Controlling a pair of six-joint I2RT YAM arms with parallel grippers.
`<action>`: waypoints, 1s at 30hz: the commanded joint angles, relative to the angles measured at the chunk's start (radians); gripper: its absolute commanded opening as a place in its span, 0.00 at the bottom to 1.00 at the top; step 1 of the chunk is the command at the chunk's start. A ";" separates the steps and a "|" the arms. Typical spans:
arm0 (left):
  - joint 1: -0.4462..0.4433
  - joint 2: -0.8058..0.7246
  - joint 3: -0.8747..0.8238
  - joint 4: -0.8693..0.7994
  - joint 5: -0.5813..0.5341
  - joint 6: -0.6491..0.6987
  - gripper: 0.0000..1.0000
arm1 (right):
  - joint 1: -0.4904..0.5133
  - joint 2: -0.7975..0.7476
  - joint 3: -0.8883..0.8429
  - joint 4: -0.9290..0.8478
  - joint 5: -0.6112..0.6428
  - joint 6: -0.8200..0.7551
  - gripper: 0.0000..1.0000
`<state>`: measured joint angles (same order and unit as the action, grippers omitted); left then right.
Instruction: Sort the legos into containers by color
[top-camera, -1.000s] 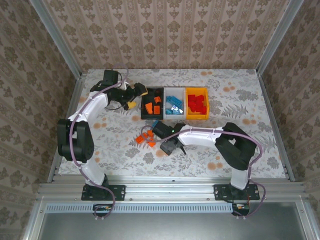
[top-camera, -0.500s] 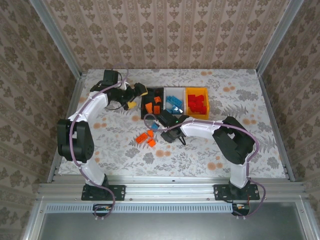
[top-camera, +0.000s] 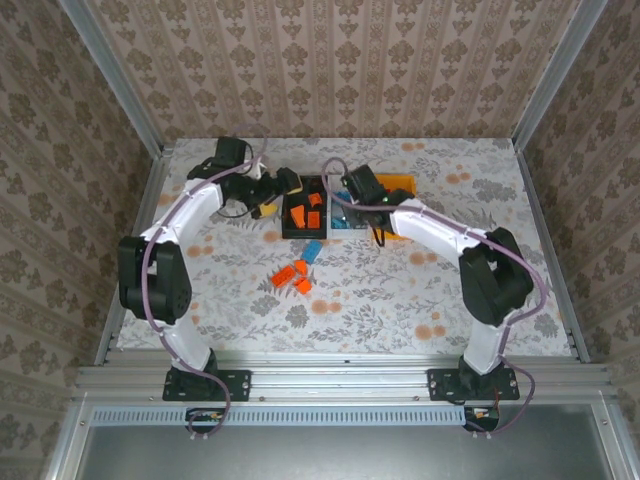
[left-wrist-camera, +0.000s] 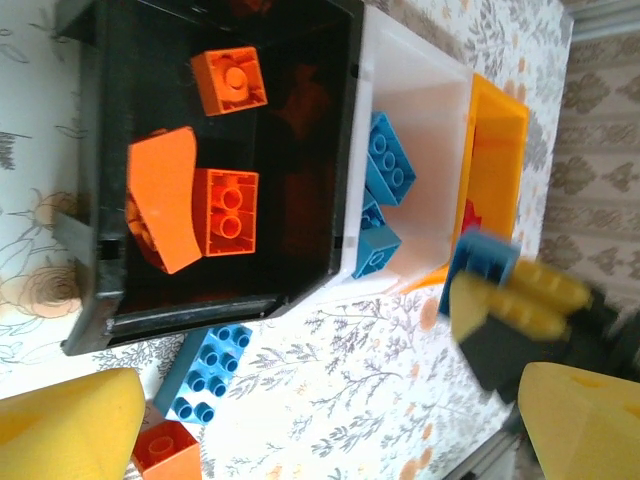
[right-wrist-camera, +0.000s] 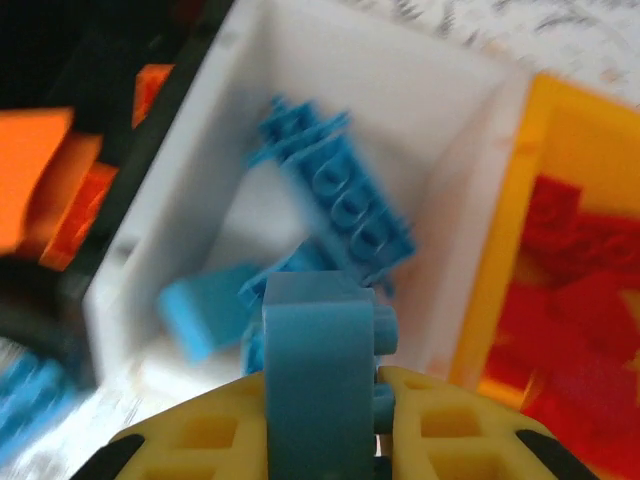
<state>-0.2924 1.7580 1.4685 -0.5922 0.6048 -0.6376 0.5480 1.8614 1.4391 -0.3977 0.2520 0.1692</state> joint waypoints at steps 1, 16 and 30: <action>-0.048 -0.010 0.039 -0.084 -0.102 0.093 0.98 | -0.019 0.108 0.115 -0.085 -0.006 0.029 0.26; -0.124 -0.027 0.141 -0.264 -0.405 0.261 0.97 | -0.009 -0.136 -0.001 -0.014 -0.076 0.110 0.56; -0.300 -0.289 -0.339 -0.235 -0.636 0.206 0.87 | 0.116 -0.531 -0.597 0.273 -0.039 0.235 0.61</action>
<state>-0.5835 1.5173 1.2003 -0.8307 0.0441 -0.4114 0.6540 1.3937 0.8860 -0.2085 0.1860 0.3752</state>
